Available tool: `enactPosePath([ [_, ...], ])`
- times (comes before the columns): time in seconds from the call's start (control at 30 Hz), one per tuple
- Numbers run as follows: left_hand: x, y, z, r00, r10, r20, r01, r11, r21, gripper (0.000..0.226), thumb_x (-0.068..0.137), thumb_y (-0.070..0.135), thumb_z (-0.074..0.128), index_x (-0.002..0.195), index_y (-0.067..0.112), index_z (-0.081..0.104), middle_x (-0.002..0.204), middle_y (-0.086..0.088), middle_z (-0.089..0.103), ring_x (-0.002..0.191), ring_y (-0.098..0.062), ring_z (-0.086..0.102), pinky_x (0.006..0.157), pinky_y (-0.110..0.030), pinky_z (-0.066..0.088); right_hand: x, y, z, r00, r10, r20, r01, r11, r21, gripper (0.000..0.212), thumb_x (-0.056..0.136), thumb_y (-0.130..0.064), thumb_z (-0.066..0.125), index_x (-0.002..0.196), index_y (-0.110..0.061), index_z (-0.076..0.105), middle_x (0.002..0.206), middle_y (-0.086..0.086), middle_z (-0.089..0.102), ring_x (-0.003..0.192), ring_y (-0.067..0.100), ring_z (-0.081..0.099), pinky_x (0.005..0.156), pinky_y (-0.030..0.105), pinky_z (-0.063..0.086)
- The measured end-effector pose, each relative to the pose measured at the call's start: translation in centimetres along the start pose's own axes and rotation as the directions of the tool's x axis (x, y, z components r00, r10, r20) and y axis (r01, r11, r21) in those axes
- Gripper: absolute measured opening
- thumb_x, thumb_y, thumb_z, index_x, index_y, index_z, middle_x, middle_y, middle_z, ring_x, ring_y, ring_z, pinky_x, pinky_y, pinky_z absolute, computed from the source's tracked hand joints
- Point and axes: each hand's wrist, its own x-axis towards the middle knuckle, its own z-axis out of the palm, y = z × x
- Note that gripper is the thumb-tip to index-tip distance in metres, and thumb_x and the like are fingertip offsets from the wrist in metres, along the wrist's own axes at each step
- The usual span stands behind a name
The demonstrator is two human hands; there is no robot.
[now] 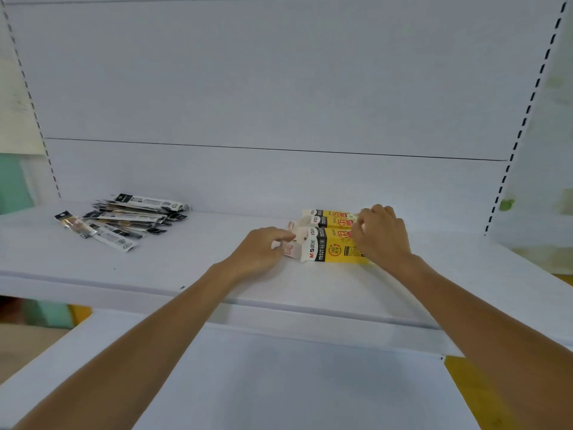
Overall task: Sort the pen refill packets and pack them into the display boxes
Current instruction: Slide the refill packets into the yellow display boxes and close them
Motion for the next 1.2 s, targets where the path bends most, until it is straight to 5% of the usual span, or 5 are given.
enactPosePath([
  [0.2,-5.4,-5.4,-7.5,0.959,-0.101,-0.267,0.158,0.966,0.204,0.027,0.089,0.016,0.053,0.113,0.024,0.064,0.120,0.004,0.059,0.114,-0.016,0.051,0.095,-0.029,0.039,2.6,-11.6,-0.4,0.964,-0.265,-0.024,0.260,0.918,0.298,0.039,0.094,-0.021,0.043,0.132,-0.012,0.045,0.131,0.007,0.049,0.117,0.024,0.048,0.091,0.035,0.038],
  [0.33,-11.1,-11.1,-14.1,0.827,-0.320,-0.462,0.423,0.895,0.138,0.021,0.085,0.018,0.059,0.103,0.027,0.065,0.117,0.002,0.064,0.105,-0.019,0.059,0.093,-0.034,0.045,3.2,-20.6,0.3,0.896,-0.433,-0.101,0.440,0.831,0.340,0.049,0.092,-0.019,0.045,0.141,-0.017,0.034,0.131,0.004,0.048,0.112,0.024,0.051,0.083,0.031,0.038],
  [0.57,-17.1,-17.3,-21.2,0.741,-0.409,-0.532,0.515,0.855,0.060,0.023,0.088,0.013,0.056,0.110,0.016,0.065,0.119,-0.004,0.061,0.100,-0.016,0.055,0.087,-0.026,0.040,2.4,-33.2,3.2,0.804,-0.587,-0.091,0.570,0.718,0.399,0.055,0.092,-0.016,0.046,0.144,-0.017,0.028,0.140,0.005,0.044,0.121,0.024,0.045,0.093,0.035,0.039],
  [0.77,-15.7,-24.4,-25.9,0.799,-0.385,-0.461,0.454,0.890,0.043,0.025,0.090,0.013,0.055,0.113,0.018,0.063,0.123,0.000,0.059,0.104,-0.011,0.054,0.087,-0.020,0.037,3.8,-41.7,7.6,0.761,-0.647,-0.047,0.603,0.678,0.420,0.058,0.091,-0.014,0.047,0.145,-0.021,0.026,0.146,0.002,0.037,0.127,0.020,0.040,0.098,0.034,0.036],
  [1.2,-6.7,-36.6,-30.2,0.962,-0.209,-0.176,0.207,0.978,-0.030,0.022,0.087,0.010,0.059,0.106,0.020,0.063,0.115,0.002,0.062,0.101,-0.011,0.056,0.080,-0.014,0.036,8.6,-43.3,12.0,0.953,-0.294,0.078,0.255,0.912,0.322,0.058,0.091,-0.017,0.051,0.144,-0.022,0.029,0.144,0.002,0.040,0.125,0.019,0.044,0.100,0.037,0.039],
])
